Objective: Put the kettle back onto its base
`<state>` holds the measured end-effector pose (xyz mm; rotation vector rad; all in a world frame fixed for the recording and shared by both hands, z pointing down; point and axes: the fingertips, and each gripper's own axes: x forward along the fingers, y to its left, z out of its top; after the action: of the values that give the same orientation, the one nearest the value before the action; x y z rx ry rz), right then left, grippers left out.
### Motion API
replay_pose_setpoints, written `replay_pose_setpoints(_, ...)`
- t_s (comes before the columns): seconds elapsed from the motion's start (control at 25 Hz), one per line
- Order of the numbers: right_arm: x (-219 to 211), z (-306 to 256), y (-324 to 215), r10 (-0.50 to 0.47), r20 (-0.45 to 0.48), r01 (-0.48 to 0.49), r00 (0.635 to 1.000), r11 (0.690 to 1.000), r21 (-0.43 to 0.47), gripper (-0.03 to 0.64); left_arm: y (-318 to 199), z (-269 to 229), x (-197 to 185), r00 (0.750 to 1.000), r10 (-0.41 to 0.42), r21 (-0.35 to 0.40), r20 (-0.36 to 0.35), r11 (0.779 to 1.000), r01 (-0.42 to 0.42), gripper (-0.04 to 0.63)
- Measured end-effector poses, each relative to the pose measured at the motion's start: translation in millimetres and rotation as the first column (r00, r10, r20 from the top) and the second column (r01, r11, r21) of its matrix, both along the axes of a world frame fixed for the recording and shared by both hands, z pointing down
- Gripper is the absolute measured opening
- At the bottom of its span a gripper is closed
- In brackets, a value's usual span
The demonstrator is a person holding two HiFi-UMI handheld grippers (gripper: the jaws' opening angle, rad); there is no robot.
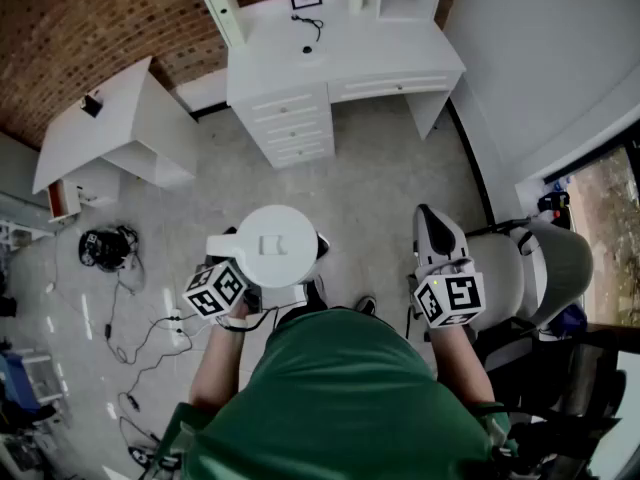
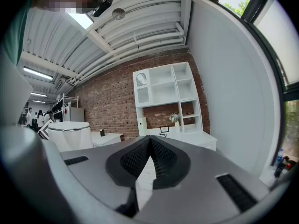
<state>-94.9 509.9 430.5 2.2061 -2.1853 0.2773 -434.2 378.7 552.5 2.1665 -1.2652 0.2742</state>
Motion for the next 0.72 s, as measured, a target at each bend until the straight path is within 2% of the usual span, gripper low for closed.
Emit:
replay_pose_setpoints(0.16,20,-2,-15,-0.054,-0.012,0.055,0.998,0.996,0.064,0.021,-2,3,11,0.998,-0.054,0.035,-0.014,0.998,0.055,0.101)
replay_pose_setpoints(0.52,45,6,7,-0.086,0.0,0.086,0.996,0.995,0.056,0.021,26,4,26,0.995,-0.096,0.04,-0.014,0.995,0.096,0.101)
replay_pose_setpoints(0.72,57,19,11,-0.069,0.032,0.068,0.997,0.997,0.037,0.021,21,5,30,0.996,-0.091,0.041,-0.011,0.995,0.091,0.101)
